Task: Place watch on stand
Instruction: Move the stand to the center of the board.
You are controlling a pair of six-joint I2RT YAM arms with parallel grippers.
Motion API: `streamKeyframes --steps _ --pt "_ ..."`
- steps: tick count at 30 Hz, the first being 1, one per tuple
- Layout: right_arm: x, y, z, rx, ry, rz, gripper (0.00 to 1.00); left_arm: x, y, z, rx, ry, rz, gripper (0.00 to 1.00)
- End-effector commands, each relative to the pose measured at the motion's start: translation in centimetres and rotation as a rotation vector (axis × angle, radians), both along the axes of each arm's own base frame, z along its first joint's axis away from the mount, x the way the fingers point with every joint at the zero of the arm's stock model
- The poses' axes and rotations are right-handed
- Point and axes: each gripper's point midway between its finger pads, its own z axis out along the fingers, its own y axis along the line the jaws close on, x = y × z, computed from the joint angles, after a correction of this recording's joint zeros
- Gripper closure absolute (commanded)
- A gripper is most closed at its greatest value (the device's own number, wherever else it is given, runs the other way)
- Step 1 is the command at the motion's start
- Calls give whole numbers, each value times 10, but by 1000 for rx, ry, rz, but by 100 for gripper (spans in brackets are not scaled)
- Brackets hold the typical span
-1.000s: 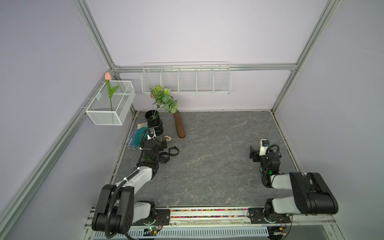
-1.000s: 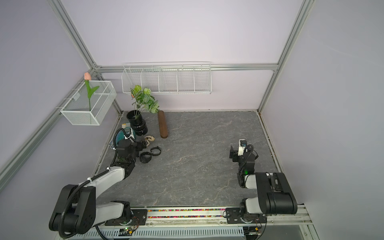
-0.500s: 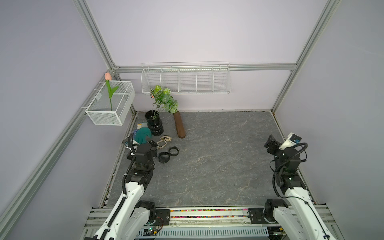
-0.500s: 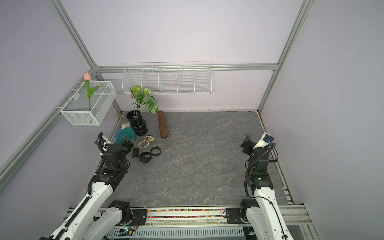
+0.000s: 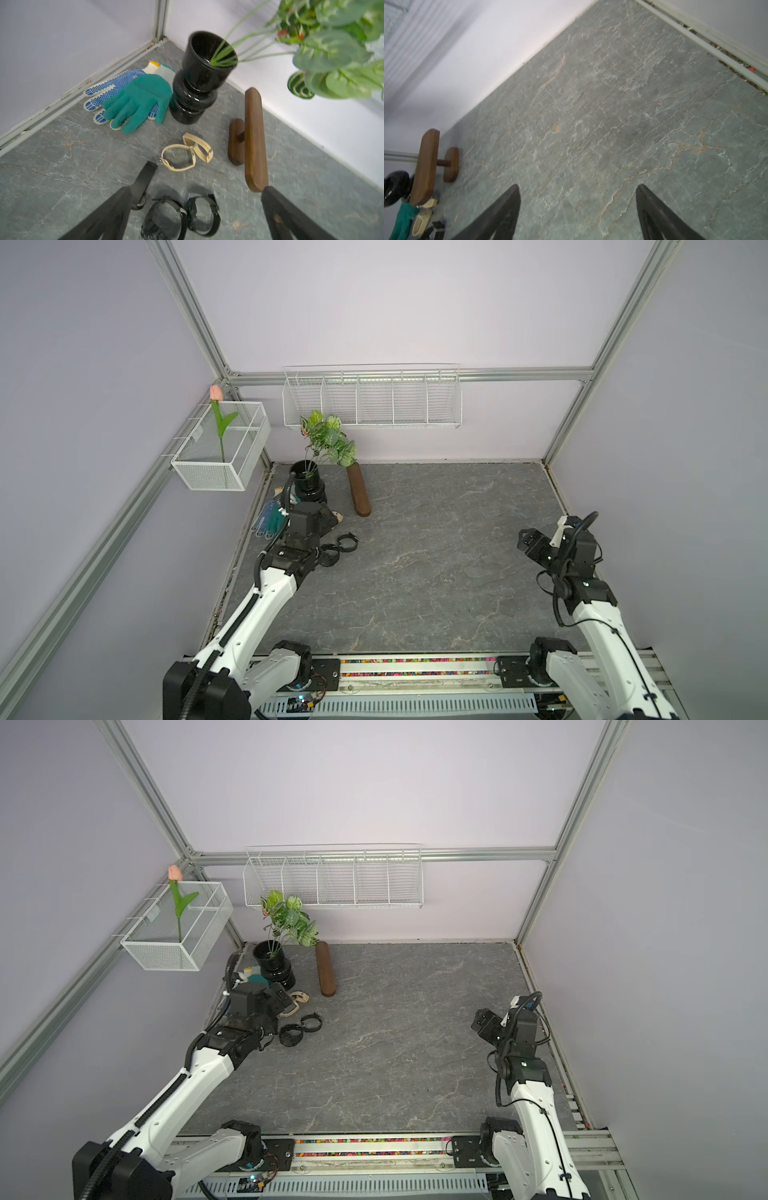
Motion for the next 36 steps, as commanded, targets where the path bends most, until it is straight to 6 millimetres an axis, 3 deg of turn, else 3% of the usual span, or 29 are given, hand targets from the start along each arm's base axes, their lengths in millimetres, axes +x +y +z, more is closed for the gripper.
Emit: streamKeyframes --steps 1,5,10,20,28,33,36 --pt "-1 16 -9 -15 141 109 11 9 -30 2 151 109 -71 0" --pt "-1 30 -28 -38 235 177 12 39 -70 -14 299 255 -131 0" --pt "-7 44 -41 -19 258 241 12 81 -93 -35 415 435 -126 2" --pt "-9 61 -46 11 250 308 12 135 -110 -62 517 532 -79 8" --pt "-10 64 -46 6 248 318 12 157 -112 -92 473 575 -106 18" --pt "-11 63 -47 0 253 315 12 161 -108 -103 459 597 -130 22" --pt "-12 62 -48 -7 261 312 12 161 -116 -110 442 617 -191 24"
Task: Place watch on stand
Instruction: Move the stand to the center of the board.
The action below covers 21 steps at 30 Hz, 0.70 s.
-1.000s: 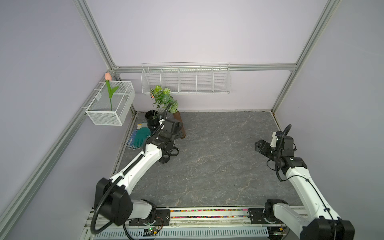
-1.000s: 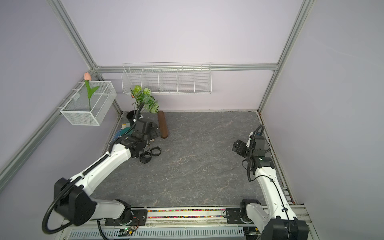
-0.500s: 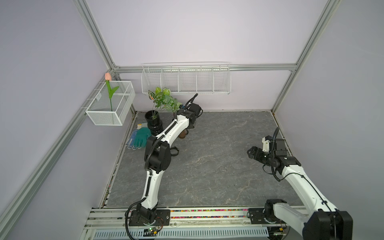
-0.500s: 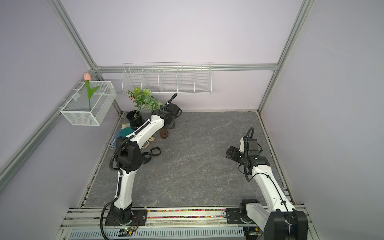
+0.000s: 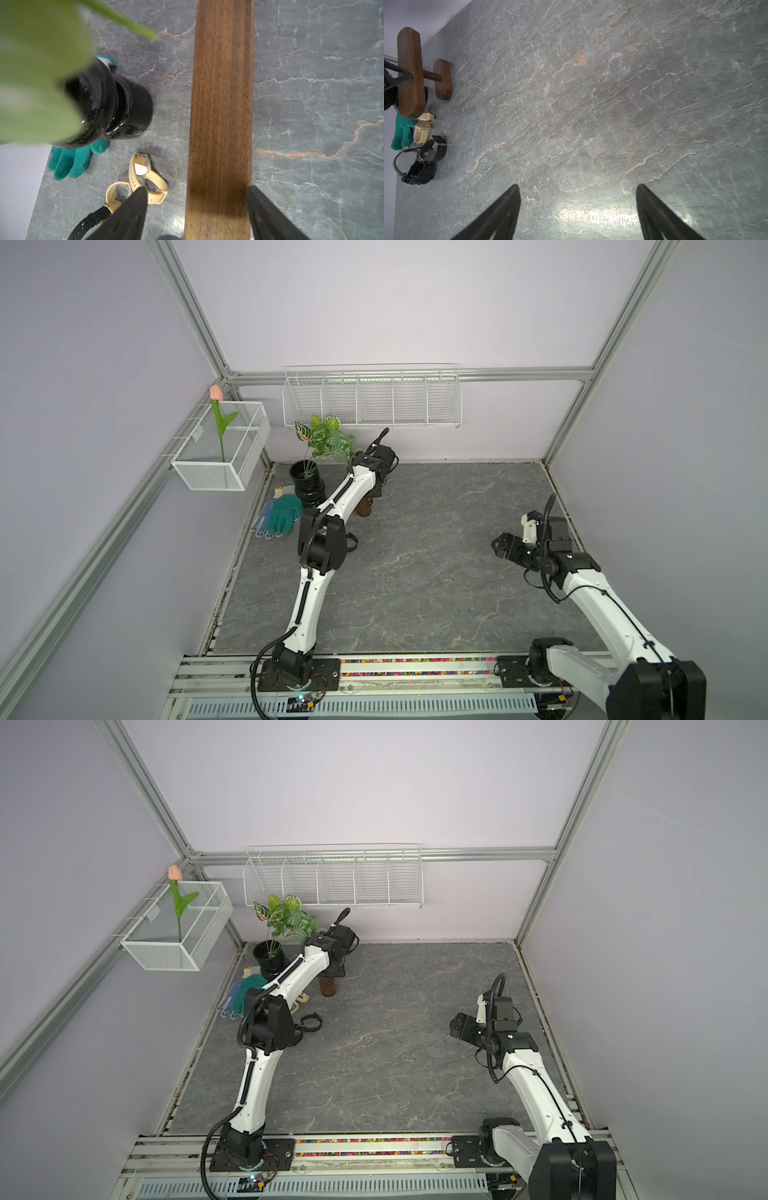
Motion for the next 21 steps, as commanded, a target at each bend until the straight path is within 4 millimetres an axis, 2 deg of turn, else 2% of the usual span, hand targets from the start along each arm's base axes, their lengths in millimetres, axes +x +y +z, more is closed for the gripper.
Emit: streamKeyframes --steps 1,5,11,16,21 --pt "-4 1 -4 -17 5 18 12 -4 -6 -6 -18 49 -43 24" --pt "-5 3 -3 -17 1 26 12 -1 -11 -13 -48 58 -69 24" --pt "-8 6 3 -8 -25 39 12 2 -14 -18 -71 66 -81 31" --pt "-10 6 4 -9 -29 40 12 6 -8 -23 -60 70 -65 39" --pt "-12 5 7 -15 -43 35 12 8 -2 -27 -58 74 -49 40"
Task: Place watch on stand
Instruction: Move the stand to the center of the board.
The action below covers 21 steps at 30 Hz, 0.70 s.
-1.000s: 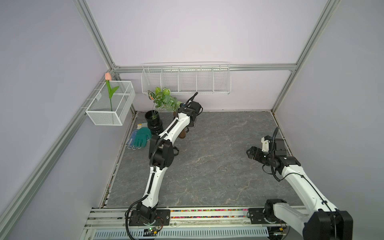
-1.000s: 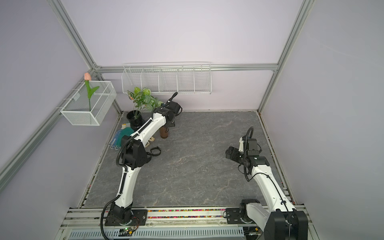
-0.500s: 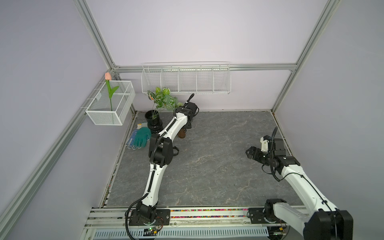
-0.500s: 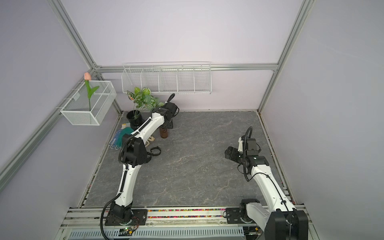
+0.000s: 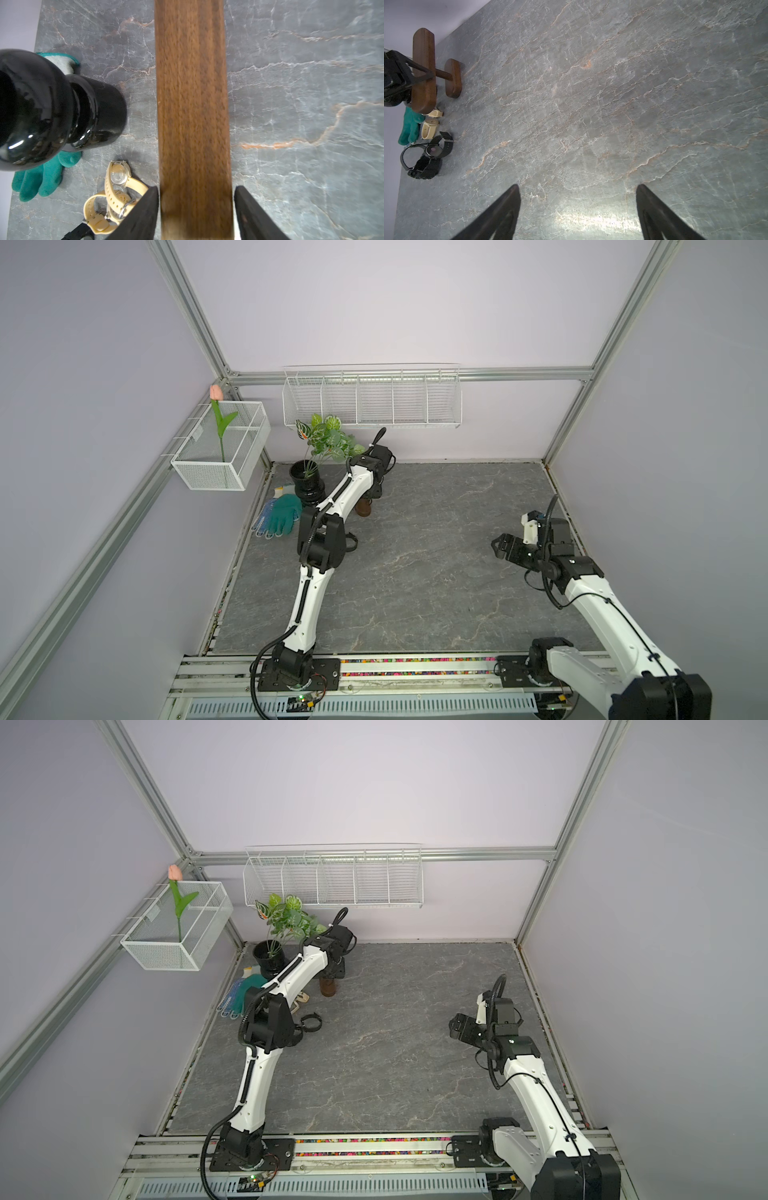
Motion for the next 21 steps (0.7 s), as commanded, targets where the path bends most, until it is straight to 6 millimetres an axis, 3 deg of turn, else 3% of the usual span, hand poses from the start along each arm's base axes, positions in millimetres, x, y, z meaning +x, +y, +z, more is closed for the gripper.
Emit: streamKeyframes --steps 1,4,11,16,21 --pt "-7 1 -4 -10 2 16 12 3 6 -7 9 15 16 40" --pt "-8 0 -5 -14 3 11 12 4 9 -8 5 18 26 51" --pt "-13 -1 -8 -16 6 8 11 0 2 -3 -19 22 -9 55" --pt "-13 -3 -4 -25 -6 -4 11 -14 -25 -1 -6 16 -144 56" --pt "-15 -8 0 -40 -15 -26 12 -40 -60 4 20 0 -335 57"
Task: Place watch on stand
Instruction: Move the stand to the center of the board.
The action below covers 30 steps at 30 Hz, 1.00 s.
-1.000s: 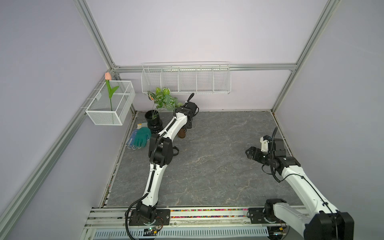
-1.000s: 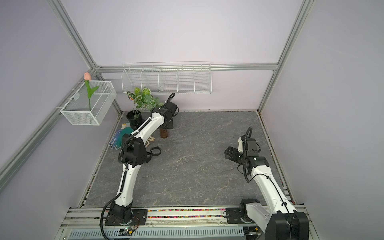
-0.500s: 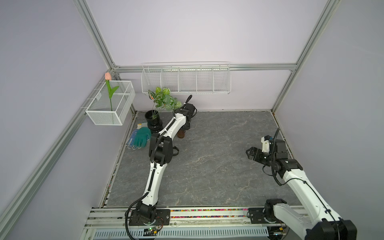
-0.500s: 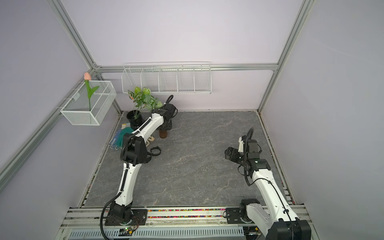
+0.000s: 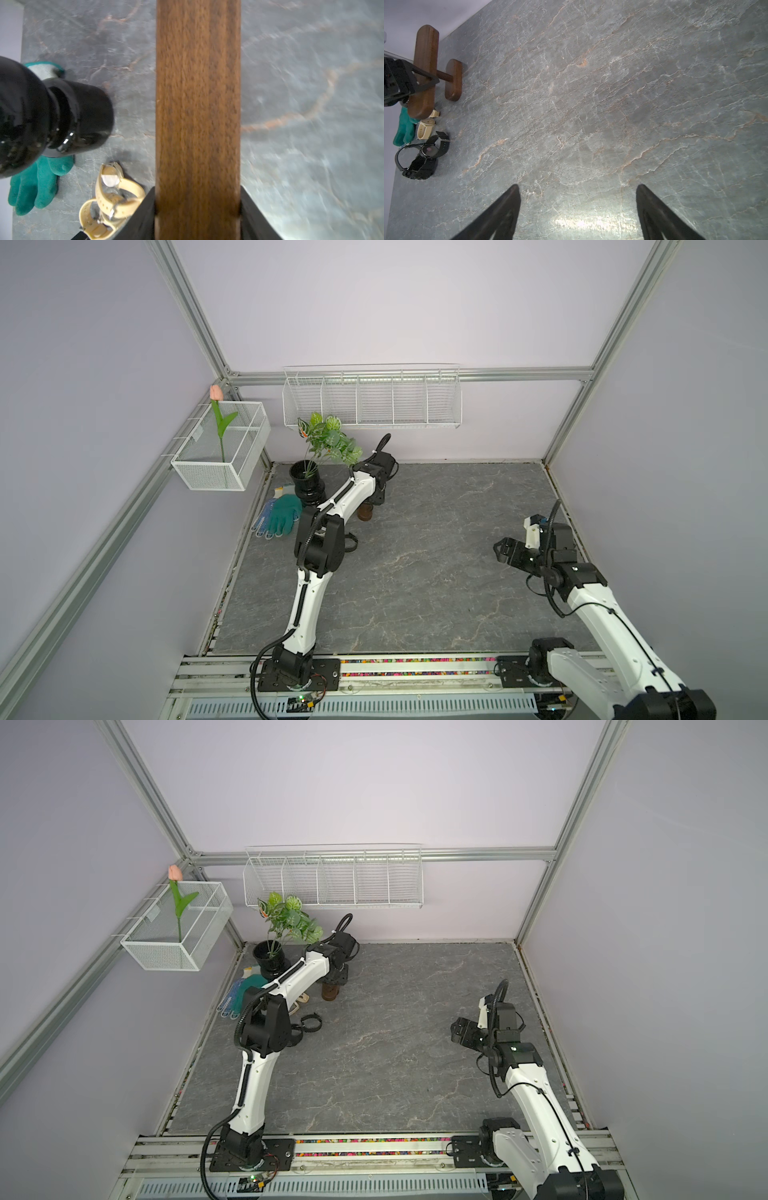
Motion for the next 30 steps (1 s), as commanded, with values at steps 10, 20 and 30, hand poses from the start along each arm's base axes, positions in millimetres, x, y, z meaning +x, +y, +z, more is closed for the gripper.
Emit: streamKeyframes --steps 10,20,30 --pt "-9 -5 -1 -27 -7 -22 12 -85 -111 9 -47 8 -666 59" --pt "-17 -4 -10 -11 27 -30 12 -153 -144 11 -70 24 -1112 57" --pt "-12 -2 -12 4 50 -28 12 -183 -143 -11 51 110 -1204 48"
